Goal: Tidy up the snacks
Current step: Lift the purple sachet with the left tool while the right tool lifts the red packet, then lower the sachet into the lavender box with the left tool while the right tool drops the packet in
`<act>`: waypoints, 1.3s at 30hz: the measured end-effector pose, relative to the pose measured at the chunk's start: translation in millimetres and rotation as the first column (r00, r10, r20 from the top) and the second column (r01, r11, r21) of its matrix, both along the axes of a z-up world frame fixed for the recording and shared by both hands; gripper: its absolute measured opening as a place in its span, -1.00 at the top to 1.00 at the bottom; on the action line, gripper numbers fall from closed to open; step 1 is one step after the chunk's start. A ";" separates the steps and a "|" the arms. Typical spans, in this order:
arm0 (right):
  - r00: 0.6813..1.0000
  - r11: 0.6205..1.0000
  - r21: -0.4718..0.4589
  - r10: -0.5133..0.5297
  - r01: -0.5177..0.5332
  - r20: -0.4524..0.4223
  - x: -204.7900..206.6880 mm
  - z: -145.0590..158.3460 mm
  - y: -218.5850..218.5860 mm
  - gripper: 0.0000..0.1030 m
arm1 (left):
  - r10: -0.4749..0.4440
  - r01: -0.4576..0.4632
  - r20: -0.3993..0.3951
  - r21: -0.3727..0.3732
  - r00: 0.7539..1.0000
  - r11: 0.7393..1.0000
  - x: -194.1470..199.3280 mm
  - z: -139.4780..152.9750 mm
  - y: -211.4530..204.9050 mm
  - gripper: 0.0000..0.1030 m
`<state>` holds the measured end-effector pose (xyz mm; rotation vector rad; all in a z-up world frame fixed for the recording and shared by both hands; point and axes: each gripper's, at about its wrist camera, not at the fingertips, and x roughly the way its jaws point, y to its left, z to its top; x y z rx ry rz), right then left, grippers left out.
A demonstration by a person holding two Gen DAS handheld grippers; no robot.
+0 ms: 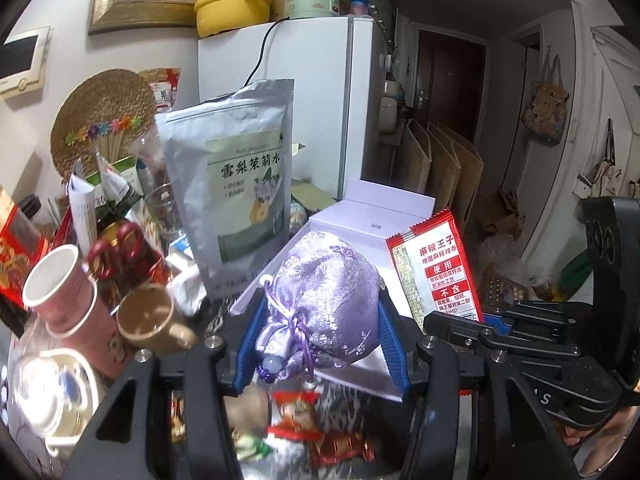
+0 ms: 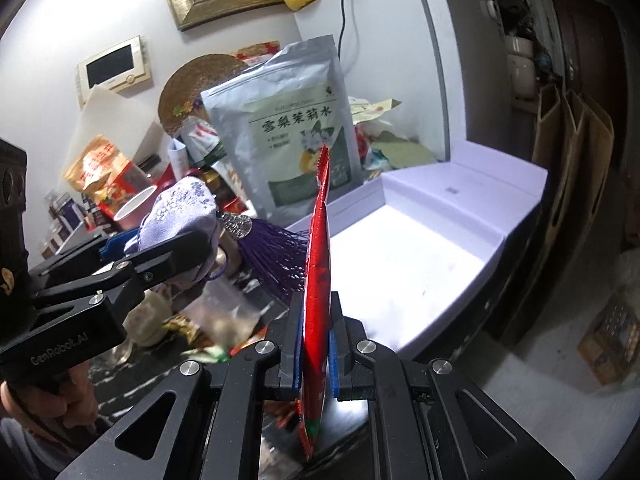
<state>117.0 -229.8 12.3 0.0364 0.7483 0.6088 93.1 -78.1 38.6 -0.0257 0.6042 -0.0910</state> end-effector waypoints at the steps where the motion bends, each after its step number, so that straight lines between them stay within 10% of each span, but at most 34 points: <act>1: 1.000 1.000 -0.009 0.000 0.000 0.002 5.9 0.2 0.4 0.81 | 0.001 -0.001 -0.002 0.003 1.000 1.000 6.3 -0.7 -1.1 -0.01; 22: 0.999 0.981 -0.195 0.019 -0.024 -0.029 120.8 -31.1 9.6 0.81 | 0.044 -0.039 -0.151 0.033 0.988 0.999 127.7 -47.2 -8.8 -0.01; 39: 0.990 0.947 -0.307 0.059 -0.097 -0.131 167.5 -71.8 24.8 0.81 | 0.067 -0.046 -0.365 0.067 0.929 0.997 181.4 -100.6 -10.6 -0.01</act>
